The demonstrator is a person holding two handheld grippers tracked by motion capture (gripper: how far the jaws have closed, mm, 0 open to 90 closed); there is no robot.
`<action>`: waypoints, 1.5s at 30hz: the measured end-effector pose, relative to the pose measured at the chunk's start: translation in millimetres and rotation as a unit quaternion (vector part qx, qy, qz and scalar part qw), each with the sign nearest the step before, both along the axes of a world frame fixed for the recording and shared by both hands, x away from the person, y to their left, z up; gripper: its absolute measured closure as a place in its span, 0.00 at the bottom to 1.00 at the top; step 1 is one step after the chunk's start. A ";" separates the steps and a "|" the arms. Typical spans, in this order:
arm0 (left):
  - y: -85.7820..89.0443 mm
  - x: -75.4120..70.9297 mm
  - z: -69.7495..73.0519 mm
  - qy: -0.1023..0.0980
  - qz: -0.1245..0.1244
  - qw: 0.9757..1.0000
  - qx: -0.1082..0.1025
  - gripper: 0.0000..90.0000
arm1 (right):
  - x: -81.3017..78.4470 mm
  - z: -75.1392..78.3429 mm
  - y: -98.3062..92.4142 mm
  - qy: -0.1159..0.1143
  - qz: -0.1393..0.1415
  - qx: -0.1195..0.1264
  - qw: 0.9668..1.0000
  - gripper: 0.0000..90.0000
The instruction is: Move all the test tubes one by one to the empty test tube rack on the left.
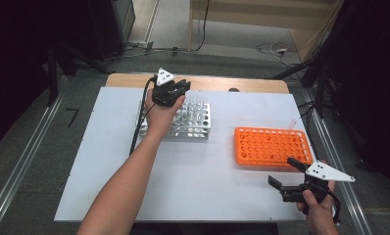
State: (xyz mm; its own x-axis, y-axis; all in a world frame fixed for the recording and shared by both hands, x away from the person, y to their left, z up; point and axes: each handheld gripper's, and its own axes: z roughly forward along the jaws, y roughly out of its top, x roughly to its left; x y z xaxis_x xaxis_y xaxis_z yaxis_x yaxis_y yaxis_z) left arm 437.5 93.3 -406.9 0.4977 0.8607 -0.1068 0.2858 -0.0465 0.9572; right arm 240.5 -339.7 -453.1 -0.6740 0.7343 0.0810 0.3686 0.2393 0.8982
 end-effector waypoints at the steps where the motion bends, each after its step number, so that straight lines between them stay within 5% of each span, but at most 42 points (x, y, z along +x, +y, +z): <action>1: -1.0 0.8 -1.1 -0.001 0.002 1.000 0.001 0.84 | 0.1 0.0 -0.3 0.000 0.000 0.001 1.000 0.00; 7: -6.0 1.6 -9.3 0.001 0.012 0.999 0.035 0.84 | 0.1 0.3 -0.6 0.002 0.001 0.003 1.000 0.00; 24: -4.9 -2.5 -21.9 0.029 0.010 0.999 0.039 0.83 | -0.8 1.6 0.8 -0.001 0.003 0.003 1.000 0.00; 30: -9.7 -5.5 -21.8 0.029 0.010 0.997 0.065 0.82 | -1.2 2.3 1.1 -0.004 0.004 0.001 1.000 0.00; 34: -9.6 -6.7 -23.2 0.033 0.004 0.998 0.056 0.80 | -0.5 1.7 0.6 -0.002 0.003 0.002 1.000 0.00; 37: -6.9 -8.7 -21.2 0.048 0.015 0.998 0.048 0.70 | -0.4 1.4 1.1 -0.002 0.003 0.002 1.000 0.00; 45: 6.1 -22.5 -16.2 0.061 -0.007 0.998 0.006 0.31 | -0.3 1.2 2.9 -0.004 0.005 -0.003 1.000 0.00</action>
State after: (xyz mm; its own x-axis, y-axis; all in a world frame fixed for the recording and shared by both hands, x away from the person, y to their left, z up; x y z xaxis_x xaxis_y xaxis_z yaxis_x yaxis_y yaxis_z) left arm 415.0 99.4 -423.1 0.4928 0.8559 -0.1571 0.4000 -0.0624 0.9144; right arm 240.2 -336.7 -452.0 -0.6824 0.7274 0.0722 0.3595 0.2480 0.8996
